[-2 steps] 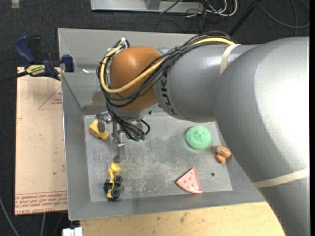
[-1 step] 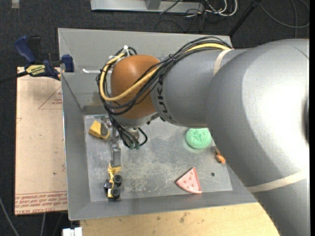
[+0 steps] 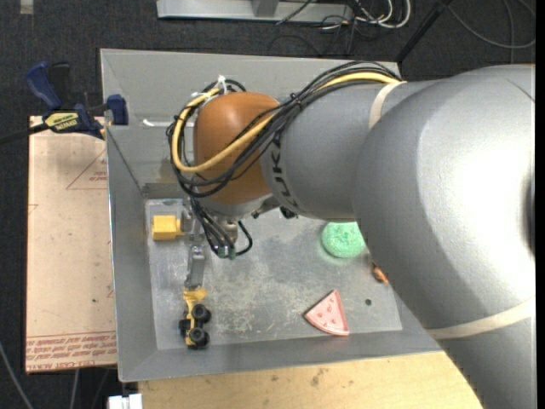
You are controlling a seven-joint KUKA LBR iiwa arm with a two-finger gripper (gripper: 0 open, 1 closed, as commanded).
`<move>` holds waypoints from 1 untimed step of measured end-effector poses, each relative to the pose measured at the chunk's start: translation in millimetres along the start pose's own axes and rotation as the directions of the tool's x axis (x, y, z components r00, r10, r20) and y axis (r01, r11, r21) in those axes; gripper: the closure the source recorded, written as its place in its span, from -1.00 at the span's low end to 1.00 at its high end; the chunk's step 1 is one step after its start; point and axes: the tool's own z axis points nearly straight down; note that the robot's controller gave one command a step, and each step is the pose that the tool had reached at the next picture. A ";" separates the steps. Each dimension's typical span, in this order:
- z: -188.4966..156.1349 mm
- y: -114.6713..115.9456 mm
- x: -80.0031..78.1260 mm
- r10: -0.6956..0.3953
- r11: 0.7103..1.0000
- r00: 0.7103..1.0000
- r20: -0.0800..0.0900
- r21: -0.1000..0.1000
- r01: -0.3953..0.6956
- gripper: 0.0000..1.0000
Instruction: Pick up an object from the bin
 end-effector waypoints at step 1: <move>1.8 -20.8 49.4 -0.225 0.974 0.974 0.002 0.001 0.225 -1.00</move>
Offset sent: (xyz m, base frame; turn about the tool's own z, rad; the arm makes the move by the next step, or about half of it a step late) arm -0.0527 0.0012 -0.0255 -0.1873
